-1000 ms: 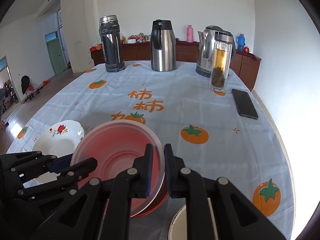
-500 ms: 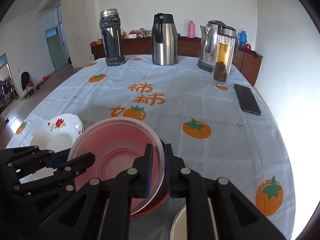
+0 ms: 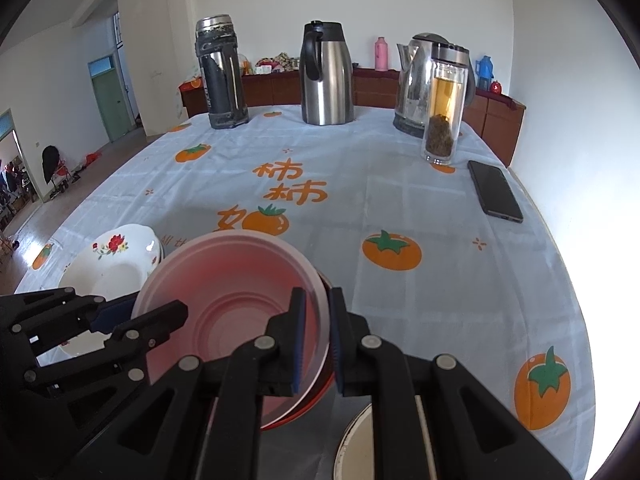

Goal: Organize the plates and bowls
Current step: 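Lower the pink bowl into the stainless steel bowl with the left tool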

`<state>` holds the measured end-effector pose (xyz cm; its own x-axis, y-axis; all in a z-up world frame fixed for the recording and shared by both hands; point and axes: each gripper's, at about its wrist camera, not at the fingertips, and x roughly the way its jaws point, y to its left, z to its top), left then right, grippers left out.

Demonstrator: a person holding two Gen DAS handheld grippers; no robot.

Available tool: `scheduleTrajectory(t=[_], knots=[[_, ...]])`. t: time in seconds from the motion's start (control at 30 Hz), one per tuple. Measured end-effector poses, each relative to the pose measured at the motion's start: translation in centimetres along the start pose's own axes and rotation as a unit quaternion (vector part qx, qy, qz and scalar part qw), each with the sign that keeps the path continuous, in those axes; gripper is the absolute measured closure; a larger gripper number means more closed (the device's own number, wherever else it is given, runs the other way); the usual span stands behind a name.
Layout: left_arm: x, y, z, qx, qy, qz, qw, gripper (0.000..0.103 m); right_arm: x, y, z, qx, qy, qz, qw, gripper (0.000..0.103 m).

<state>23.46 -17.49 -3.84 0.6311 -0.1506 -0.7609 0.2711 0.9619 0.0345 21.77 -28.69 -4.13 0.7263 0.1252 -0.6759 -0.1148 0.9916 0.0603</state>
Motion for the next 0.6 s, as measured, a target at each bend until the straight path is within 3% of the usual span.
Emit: scheduleTrajectory(t=[0.6], knots=[[0.12,-0.77,-0.38,0.024,-0.019,0.027,0.9992,0.085,0.36,-0.3,-0.82,0.0,0.006,0.002,1.0,0.09]])
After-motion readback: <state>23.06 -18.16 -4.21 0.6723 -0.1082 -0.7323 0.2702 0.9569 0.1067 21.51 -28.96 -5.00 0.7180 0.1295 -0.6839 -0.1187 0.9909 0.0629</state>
